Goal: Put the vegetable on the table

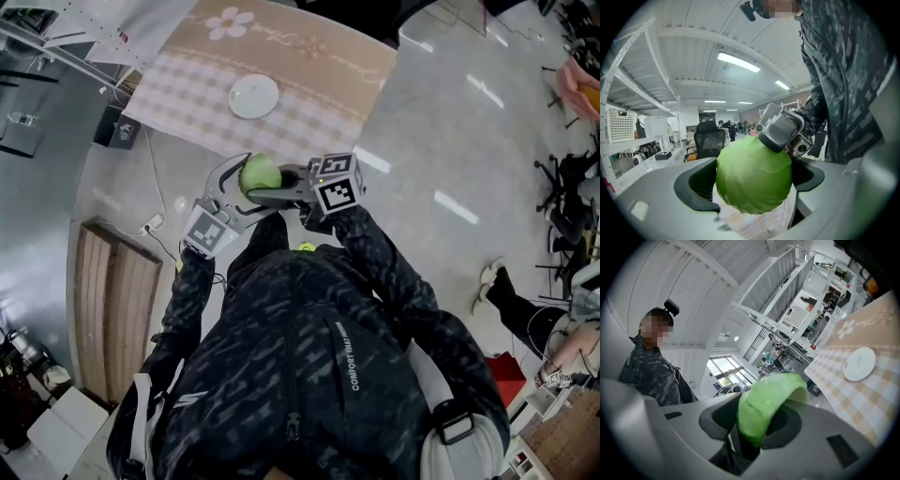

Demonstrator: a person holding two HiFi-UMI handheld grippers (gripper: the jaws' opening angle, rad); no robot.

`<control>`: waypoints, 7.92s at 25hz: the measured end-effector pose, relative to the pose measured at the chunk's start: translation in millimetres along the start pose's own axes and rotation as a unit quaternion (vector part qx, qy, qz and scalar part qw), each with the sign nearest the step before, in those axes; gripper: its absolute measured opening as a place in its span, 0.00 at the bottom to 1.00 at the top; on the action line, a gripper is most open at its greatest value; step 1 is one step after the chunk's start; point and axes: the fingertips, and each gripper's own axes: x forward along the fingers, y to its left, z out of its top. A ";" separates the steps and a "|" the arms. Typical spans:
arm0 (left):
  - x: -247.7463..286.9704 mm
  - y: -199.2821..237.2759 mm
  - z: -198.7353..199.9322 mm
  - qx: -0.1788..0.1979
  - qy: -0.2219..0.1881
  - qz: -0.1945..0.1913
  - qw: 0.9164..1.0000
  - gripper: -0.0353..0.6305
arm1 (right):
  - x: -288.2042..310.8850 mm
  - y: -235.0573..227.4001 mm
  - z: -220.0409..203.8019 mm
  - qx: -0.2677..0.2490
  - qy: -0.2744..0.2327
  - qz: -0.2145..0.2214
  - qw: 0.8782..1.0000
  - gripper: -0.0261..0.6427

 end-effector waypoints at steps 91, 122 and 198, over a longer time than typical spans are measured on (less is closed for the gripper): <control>113.9 237.1 -197.3 0.048 0.135 -0.082 0.986 0.74 | -22.9 -337.1 66.0 0.061 0.016 -0.299 0.952 0.40; 143.6 237.1 -220.1 0.090 0.193 -0.095 0.972 0.74 | -45.4 -367.4 56.3 0.089 0.002 -0.321 0.943 0.38; 31.1 97.2 -46.7 0.088 0.089 0.129 0.984 0.05 | -49.2 -125.8 23.6 -0.126 0.053 -0.252 0.958 0.19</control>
